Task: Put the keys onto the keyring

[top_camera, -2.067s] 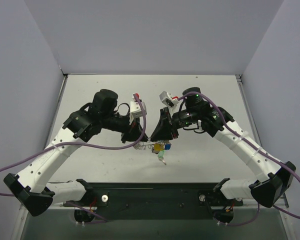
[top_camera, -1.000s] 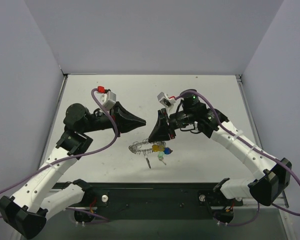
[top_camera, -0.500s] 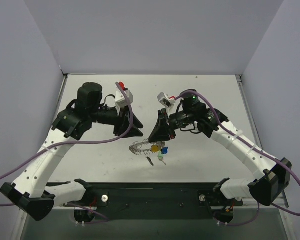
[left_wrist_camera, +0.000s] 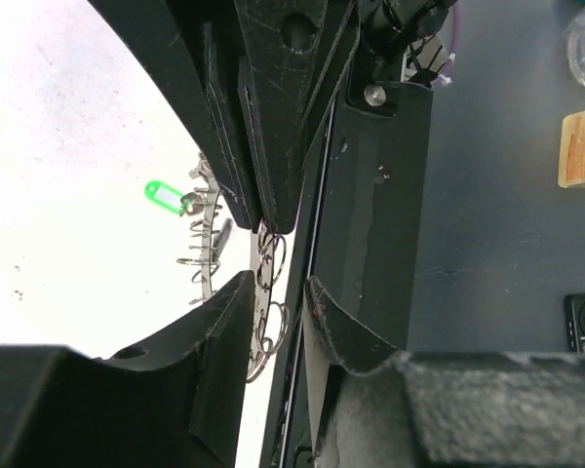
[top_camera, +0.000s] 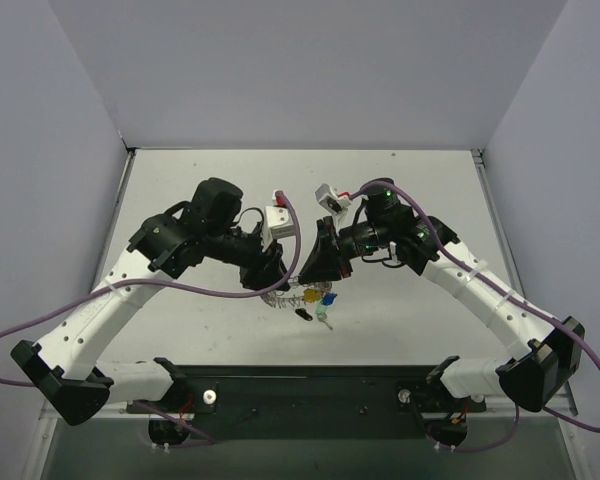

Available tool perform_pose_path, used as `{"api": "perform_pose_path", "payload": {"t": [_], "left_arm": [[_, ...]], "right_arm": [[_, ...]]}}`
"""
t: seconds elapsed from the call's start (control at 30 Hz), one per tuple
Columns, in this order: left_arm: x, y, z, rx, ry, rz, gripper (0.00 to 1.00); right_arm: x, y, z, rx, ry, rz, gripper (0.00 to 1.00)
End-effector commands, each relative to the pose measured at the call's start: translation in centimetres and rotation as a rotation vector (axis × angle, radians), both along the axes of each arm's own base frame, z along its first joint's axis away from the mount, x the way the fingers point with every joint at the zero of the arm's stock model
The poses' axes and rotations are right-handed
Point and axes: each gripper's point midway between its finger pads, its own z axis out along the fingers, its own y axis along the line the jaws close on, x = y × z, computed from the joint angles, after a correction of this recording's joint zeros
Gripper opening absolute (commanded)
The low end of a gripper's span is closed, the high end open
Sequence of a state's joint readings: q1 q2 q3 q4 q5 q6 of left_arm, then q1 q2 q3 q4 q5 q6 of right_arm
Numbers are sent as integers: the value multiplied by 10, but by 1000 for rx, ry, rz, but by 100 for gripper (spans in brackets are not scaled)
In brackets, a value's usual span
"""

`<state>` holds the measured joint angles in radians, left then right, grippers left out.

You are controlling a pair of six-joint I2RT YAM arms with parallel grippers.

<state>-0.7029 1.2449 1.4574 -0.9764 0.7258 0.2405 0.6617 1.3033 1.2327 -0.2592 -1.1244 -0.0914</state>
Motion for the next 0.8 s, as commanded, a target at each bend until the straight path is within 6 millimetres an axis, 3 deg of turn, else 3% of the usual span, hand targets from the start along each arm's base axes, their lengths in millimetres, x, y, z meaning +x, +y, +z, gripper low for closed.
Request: {"api": "perform_pose_path", "payload": {"t": [0.0,0.3,0.43,0.53,0.67,0.77], "left_arm": [[9,-4,22,-39,-97,29,34],[15,-14,17,-22,-103,33,27],[20,-18,19,-32,-119,54,17],[23,-22,23,-56,-125,57,16],[25,-24,26,-73,-132,61,0],[26,-25,30,-91,-144,68,0]], "right_arm": [[0,2,29,72,-83,28,0],[0,2,26,66,-72,30,0],[0,3,24,62,-66,32,0],[-1,3,23,61,-61,38,0],[-1,3,23,60,-61,37,0],[-1,3,20,55,-55,38,0]]}}
